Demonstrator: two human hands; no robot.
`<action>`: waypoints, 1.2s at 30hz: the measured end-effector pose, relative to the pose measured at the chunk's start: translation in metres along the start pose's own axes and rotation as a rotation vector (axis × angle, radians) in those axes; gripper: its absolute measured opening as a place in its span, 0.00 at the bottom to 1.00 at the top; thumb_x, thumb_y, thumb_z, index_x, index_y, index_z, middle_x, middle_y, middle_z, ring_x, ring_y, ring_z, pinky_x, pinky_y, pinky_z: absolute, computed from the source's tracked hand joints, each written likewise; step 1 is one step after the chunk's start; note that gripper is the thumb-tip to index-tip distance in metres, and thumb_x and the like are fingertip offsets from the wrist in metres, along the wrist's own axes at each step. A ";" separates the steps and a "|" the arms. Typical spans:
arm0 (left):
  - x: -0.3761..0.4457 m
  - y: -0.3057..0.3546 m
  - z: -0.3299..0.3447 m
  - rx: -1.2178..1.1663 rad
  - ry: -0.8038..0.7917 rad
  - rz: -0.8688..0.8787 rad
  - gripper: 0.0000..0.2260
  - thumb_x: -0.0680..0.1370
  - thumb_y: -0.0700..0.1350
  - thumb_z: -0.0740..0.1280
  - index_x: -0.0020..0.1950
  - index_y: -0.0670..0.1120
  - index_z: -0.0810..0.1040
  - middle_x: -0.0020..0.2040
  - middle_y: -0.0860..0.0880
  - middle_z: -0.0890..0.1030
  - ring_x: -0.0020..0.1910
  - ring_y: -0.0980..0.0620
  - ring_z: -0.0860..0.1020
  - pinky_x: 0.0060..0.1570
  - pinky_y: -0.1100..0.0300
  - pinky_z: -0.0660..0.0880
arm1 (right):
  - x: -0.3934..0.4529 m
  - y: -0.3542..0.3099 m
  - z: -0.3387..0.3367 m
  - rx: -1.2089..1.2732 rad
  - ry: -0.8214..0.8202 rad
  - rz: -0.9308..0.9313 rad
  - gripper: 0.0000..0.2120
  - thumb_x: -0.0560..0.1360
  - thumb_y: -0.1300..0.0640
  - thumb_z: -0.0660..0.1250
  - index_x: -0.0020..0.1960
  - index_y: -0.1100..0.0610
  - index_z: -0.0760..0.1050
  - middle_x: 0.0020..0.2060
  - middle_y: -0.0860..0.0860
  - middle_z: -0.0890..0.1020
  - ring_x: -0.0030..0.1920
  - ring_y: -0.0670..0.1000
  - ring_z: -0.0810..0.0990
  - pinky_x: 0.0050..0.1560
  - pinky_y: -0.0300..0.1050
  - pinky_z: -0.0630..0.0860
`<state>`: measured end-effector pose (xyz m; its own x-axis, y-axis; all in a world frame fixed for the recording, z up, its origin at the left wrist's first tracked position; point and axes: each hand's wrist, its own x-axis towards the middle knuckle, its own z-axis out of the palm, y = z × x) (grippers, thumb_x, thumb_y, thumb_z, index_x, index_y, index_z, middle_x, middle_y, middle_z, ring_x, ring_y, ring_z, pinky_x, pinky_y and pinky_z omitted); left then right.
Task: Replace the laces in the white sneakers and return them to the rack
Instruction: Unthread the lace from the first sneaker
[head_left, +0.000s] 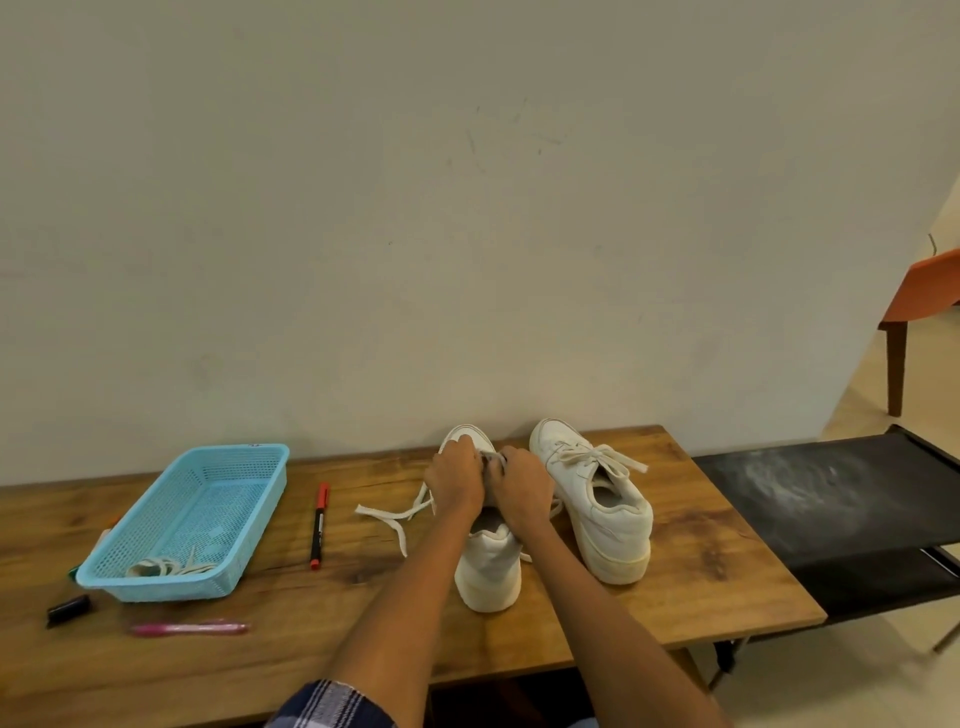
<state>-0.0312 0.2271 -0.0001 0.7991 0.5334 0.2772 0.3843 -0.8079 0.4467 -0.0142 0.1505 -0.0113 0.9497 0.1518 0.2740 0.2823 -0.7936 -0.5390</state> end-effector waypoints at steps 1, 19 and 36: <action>-0.001 -0.001 0.001 -0.082 0.006 -0.073 0.10 0.81 0.45 0.57 0.51 0.44 0.76 0.49 0.46 0.81 0.46 0.47 0.79 0.37 0.58 0.68 | -0.001 0.000 0.000 -0.006 0.007 -0.002 0.15 0.80 0.52 0.55 0.48 0.60 0.76 0.45 0.54 0.80 0.40 0.48 0.71 0.40 0.40 0.66; 0.015 -0.007 -0.012 0.168 -0.094 0.107 0.08 0.79 0.48 0.62 0.49 0.50 0.82 0.52 0.52 0.80 0.57 0.48 0.72 0.55 0.52 0.64 | -0.003 -0.001 -0.001 -0.011 -0.003 -0.008 0.14 0.80 0.53 0.55 0.48 0.60 0.76 0.46 0.55 0.80 0.40 0.48 0.70 0.40 0.41 0.65; 0.028 -0.007 -0.035 0.086 -0.462 0.136 0.12 0.76 0.49 0.65 0.52 0.40 0.79 0.49 0.43 0.80 0.56 0.43 0.77 0.46 0.56 0.72 | -0.003 -0.001 0.001 -0.016 0.000 0.020 0.14 0.80 0.52 0.55 0.48 0.59 0.76 0.45 0.54 0.80 0.40 0.47 0.71 0.40 0.40 0.66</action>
<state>-0.0276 0.2560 0.0342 0.9589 0.2702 -0.0868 0.2832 -0.8908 0.3555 -0.0172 0.1515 -0.0119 0.9552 0.1354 0.2633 0.2608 -0.8058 -0.5317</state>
